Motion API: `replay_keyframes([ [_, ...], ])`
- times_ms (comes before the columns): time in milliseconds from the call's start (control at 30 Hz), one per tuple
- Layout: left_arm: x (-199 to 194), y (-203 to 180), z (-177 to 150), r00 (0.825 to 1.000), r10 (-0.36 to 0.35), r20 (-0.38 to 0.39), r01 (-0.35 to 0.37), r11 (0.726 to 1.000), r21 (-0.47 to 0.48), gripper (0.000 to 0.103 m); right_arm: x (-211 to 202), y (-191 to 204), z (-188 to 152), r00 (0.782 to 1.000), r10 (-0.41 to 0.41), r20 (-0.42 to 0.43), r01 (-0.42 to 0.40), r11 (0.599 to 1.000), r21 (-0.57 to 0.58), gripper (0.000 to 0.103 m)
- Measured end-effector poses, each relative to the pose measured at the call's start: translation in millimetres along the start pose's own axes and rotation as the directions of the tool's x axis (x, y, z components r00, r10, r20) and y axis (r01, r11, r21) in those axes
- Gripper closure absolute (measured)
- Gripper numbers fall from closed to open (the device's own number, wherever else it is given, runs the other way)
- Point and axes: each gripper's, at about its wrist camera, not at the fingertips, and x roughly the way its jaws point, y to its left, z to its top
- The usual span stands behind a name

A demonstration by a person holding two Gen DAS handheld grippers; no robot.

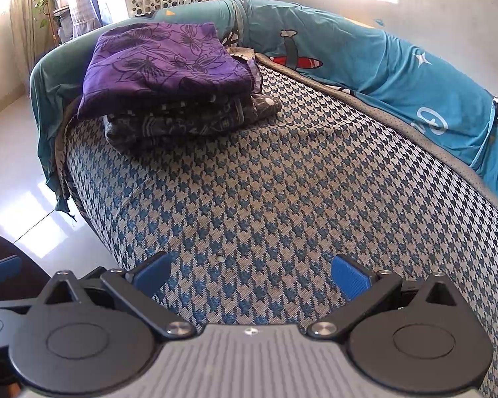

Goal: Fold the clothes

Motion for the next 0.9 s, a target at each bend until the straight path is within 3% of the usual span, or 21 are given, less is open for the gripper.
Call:
replay_keyframes([
  [900, 6.0, -3.8, -4.2, 0.999, -0.035, -0.03, 0.035, 0.999, 0.013, 0.0, 1.9, 0.4, -0.5, 1.0, -0.01, -0.006, 0.01, 1.0, 0.0, 0.0],
])
